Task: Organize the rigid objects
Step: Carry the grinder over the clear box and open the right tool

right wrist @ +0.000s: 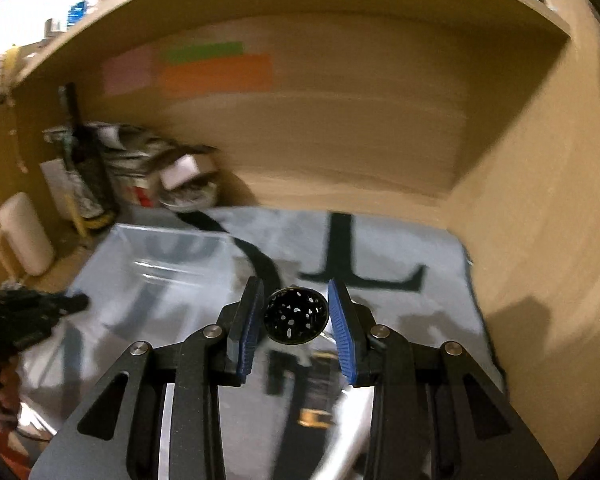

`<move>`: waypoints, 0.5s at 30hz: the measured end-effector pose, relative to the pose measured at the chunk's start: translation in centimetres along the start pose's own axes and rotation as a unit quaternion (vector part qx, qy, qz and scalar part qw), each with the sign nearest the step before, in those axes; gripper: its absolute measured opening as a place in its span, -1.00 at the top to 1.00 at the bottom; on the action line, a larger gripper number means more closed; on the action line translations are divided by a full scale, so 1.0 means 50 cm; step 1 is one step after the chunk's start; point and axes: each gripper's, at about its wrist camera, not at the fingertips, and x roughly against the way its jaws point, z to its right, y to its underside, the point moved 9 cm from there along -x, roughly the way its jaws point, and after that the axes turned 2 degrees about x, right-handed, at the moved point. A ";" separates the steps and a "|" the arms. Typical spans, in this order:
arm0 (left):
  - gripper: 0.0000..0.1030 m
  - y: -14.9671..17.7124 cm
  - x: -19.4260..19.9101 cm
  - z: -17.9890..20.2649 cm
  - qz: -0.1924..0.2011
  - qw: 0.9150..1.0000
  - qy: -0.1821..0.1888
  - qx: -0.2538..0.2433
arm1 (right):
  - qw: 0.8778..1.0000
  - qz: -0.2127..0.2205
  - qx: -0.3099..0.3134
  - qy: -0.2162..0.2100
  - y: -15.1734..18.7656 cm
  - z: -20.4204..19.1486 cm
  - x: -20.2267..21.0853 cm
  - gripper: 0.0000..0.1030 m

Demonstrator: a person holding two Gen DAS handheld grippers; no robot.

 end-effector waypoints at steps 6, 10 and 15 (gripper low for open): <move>0.72 0.000 0.000 0.001 0.000 1.000 0.000 -0.001 | 0.999 0.001 0.024 -0.047 -0.018 -0.080 -0.025 0.40; 0.72 -0.001 -0.002 0.003 0.001 1.000 0.000 -0.003 | 0.997 -0.013 0.043 -0.068 -0.016 -0.125 -0.050 0.40; 0.72 0.000 -0.003 0.004 0.002 1.000 0.002 -0.005 | 0.993 -0.046 0.061 -0.088 0.004 -0.168 -0.091 0.40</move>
